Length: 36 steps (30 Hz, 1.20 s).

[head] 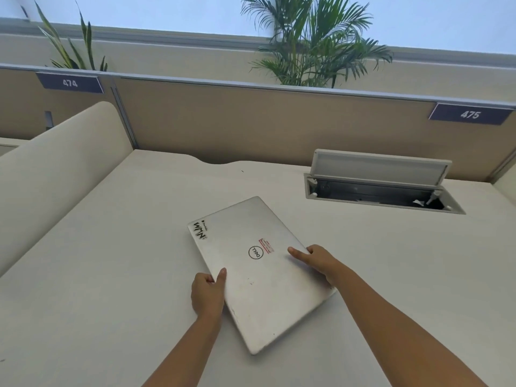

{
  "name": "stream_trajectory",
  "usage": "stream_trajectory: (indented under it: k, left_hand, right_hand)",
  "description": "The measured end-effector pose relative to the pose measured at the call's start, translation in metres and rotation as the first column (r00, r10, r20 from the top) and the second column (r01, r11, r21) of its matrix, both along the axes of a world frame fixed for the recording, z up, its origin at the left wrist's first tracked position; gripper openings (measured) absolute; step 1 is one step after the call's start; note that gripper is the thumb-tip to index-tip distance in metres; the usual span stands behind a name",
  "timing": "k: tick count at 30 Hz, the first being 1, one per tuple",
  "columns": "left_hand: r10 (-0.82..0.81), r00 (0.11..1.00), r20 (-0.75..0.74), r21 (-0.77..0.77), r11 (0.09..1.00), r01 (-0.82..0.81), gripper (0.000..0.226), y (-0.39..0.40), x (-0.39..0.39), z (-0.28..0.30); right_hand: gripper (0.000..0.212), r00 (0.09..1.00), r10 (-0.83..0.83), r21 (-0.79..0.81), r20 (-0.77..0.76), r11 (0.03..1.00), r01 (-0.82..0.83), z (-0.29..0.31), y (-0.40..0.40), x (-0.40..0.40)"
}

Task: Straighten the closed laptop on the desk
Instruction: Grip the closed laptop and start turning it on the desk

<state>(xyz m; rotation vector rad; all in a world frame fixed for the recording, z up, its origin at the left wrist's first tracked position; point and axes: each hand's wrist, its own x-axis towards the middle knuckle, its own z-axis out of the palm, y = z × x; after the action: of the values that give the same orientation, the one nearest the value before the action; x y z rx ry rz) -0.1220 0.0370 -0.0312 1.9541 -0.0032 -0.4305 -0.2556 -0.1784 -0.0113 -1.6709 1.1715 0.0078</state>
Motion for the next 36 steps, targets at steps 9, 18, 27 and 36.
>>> stream_trajectory:
  k: [9,18,27,36]
  left_hand:
    - [-0.03,1.0,0.006,0.121,0.992,0.029,0.032,0.011,-0.055,0.002]
    - [-0.071,0.997,-0.001,0.203,0.977,0.07,0.032,0.018,-0.094,0.002]
    - [-0.064,0.998,-0.005,0.254,0.965,0.064,0.031,0.02,-0.116,0.011]
    - [-0.102,0.995,-0.011,0.33,0.939,0.1,0.038,0.018,-0.115,0.012]
  right_hand:
    - [0.057,1.0,-0.012,-0.064,0.008,0.998,0.012,0.001,0.008,-0.052]
    - [0.056,1.0,-0.004,-0.082,-0.019,0.997,0.003,0.001,0.01,-0.09]
    - [0.052,0.997,0.022,-0.139,-0.068,0.99,-0.031,0.001,0.011,-0.099]
    - [0.056,0.994,0.049,-0.162,-0.1,0.985,-0.064,0.004,0.014,-0.097]
